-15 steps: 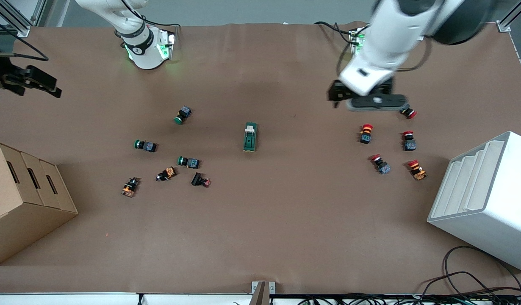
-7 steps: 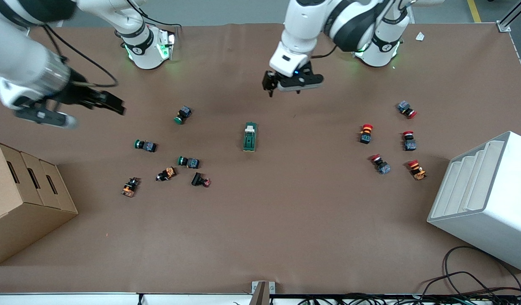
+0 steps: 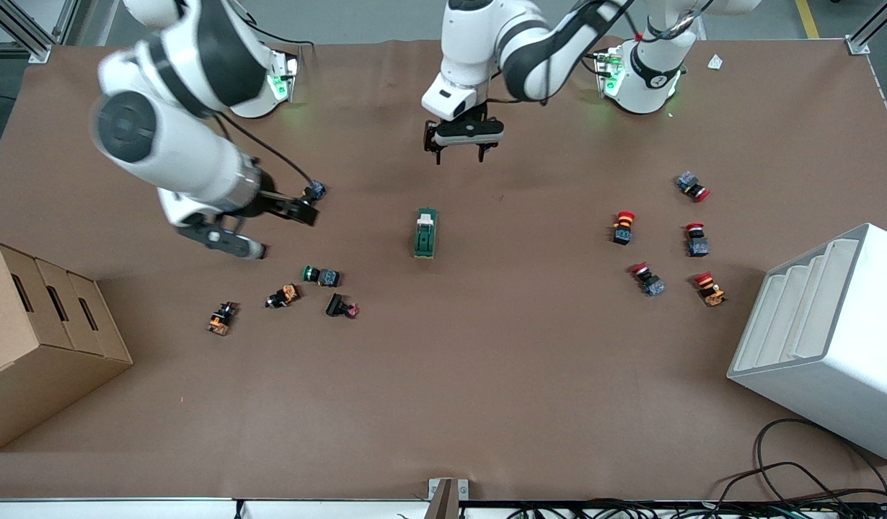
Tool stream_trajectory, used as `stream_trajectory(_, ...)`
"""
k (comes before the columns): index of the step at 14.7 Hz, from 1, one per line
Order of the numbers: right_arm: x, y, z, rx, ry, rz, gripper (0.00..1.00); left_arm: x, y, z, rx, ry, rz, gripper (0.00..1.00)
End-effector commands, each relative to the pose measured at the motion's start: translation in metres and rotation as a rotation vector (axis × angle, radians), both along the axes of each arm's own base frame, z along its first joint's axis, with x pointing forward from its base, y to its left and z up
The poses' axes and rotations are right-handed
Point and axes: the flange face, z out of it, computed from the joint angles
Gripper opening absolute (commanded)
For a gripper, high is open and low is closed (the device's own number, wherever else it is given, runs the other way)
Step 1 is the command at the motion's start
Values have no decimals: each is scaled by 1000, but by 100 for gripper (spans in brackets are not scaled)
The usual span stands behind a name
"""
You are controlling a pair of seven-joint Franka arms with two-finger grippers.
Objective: Close load switch with both arms
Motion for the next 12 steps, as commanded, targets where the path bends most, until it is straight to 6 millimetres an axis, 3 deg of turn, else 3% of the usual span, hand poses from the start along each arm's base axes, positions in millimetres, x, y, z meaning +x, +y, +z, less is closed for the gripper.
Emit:
stream_trajectory(1,1,36,-34,21,24,-80,100,-26,-28,-37,-12,-49,-50,98)
stream_trajectory(6,-12,111,-104,1,-7,-185,100,-61,-33,-96,37,-256,-199,98)
stream_trajectory(9,-40,149,-156,10,-19,-184,100,-79,-41,-121,58,-340,-212,98)
stream_trajectory(12,-63,168,-189,61,-5,-223,100,-92,-45,-149,55,-458,-207,98)
